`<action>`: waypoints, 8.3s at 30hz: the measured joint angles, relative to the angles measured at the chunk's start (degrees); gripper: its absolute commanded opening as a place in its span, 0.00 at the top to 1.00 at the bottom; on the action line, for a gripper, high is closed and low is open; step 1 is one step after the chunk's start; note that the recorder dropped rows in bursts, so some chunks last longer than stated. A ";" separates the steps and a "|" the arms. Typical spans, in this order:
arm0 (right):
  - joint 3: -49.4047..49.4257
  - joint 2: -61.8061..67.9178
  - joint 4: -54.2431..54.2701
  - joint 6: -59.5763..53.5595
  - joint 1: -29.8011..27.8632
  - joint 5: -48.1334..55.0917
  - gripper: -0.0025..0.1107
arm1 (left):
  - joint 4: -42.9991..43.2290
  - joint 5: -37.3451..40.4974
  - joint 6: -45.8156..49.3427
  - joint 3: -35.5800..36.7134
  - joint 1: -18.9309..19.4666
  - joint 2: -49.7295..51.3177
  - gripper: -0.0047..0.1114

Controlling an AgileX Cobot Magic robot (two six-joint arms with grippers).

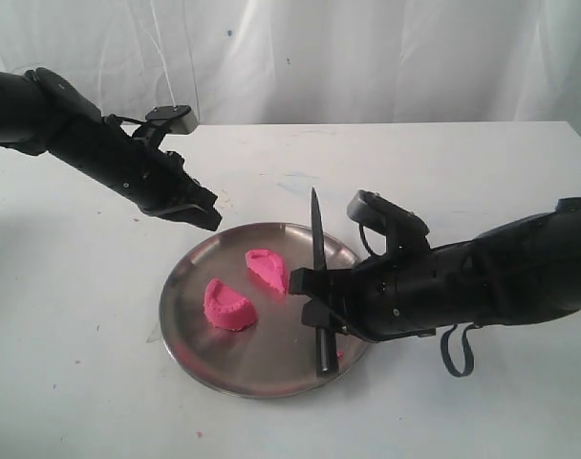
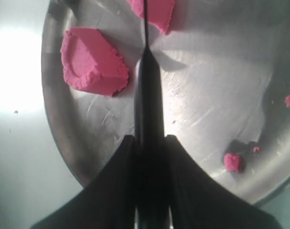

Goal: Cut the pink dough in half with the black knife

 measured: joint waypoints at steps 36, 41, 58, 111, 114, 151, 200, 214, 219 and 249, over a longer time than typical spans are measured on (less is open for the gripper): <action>-4.31 12.64 6.16 -8.39 -4.71 9.59 0.67 | 0.00 -12.57 0.00 0.00 0.00 0.00 0.96; -4.31 11.40 5.95 -8.39 -5.23 9.63 0.67 | 0.00 -12.98 0.00 0.00 0.00 0.00 0.96; -1.32 -1.20 5.81 -10.50 -5.70 7.60 0.68 | 0.00 -14.04 0.00 0.00 0.00 0.00 0.96; 9.57 -54.39 -48.88 -5.03 -5.70 12.92 0.98 | 0.00 -14.31 0.00 0.00 0.00 0.00 0.96; 10.36 -56.04 -47.99 -5.03 -5.70 12.28 0.98 | 0.00 -14.31 0.00 0.00 0.00 0.00 0.96; 40.71 -94.13 -91.31 63.56 -14.44 -16.54 0.98 | 0.00 -14.31 0.00 0.00 0.00 0.00 0.96; 40.71 -96.87 -84.94 59.99 -25.71 -8.38 0.98 | 0.00 -14.41 0.00 0.00 0.00 0.00 0.96; 40.71 -96.87 -84.77 59.99 -25.71 -8.38 0.98 | 0.00 -21.17 0.00 6.60 -2.31 -10.21 0.96; 40.71 -96.87 -84.77 60.11 -25.71 -8.38 0.98 | 0.11 -29.67 0.00 14.83 -8.95 -25.50 0.96; 40.71 -96.87 -84.77 60.61 -25.71 -8.38 0.98 | 0.11 -32.18 0.00 61.02 -15.71 -86.79 0.96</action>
